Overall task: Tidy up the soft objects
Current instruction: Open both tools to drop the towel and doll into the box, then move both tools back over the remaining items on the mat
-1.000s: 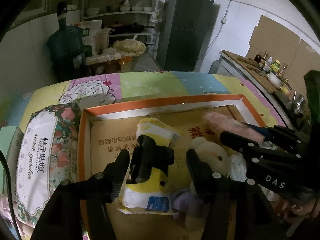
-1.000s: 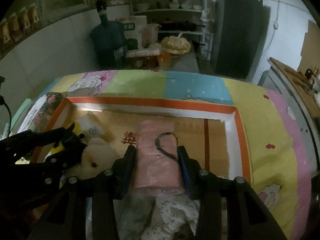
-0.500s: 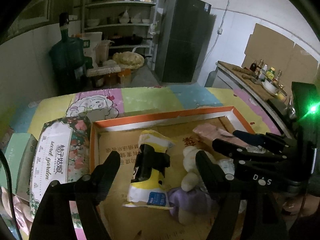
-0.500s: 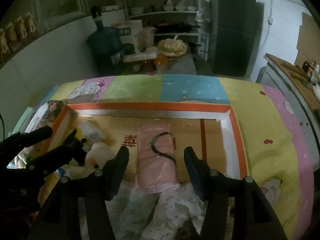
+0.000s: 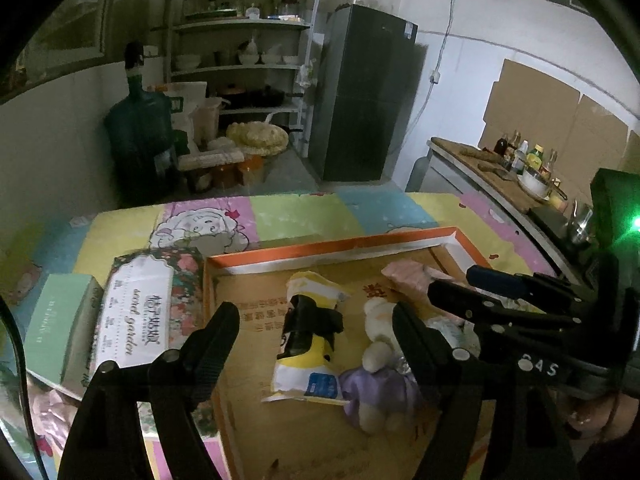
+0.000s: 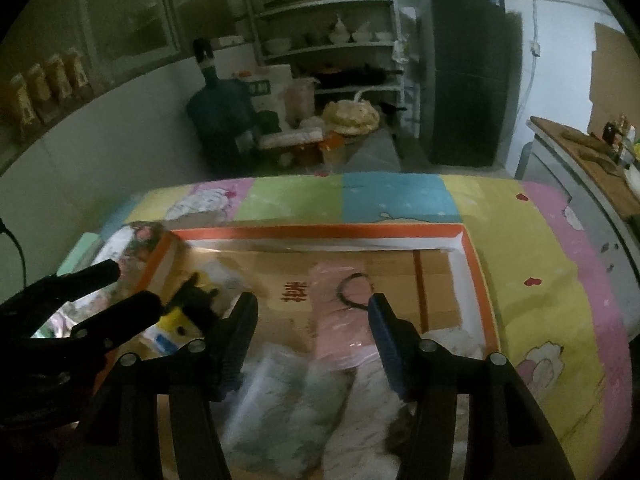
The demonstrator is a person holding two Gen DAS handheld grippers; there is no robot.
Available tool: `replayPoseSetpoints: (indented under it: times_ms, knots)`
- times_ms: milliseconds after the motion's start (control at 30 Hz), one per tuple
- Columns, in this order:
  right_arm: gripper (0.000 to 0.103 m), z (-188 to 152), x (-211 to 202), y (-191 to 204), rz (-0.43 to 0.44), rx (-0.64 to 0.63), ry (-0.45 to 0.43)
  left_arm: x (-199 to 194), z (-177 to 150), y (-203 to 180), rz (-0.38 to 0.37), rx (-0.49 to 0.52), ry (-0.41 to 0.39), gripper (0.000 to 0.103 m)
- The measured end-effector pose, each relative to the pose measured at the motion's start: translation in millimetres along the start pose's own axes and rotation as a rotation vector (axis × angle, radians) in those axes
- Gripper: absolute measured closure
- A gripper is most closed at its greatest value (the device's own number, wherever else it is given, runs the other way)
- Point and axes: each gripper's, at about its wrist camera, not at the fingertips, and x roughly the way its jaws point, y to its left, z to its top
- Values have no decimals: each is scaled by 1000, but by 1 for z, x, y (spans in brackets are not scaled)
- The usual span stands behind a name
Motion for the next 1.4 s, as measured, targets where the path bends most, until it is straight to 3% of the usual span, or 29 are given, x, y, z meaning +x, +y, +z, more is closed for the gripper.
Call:
replayPoseSetpoints:
  times_ms: [733, 833, 1400]
  knots:
    - [35, -22, -52, 51, 16, 46, -163, -50, -14, 32, 8, -20, -82, 23]
    - [29, -26, -56, 58, 10, 53, -178, -57, -16, 38, 12, -24, -95, 23]
    - [28, -42, -73, 113, 33, 54, -252, -99, -33, 83, 49, -64, -154, 22]
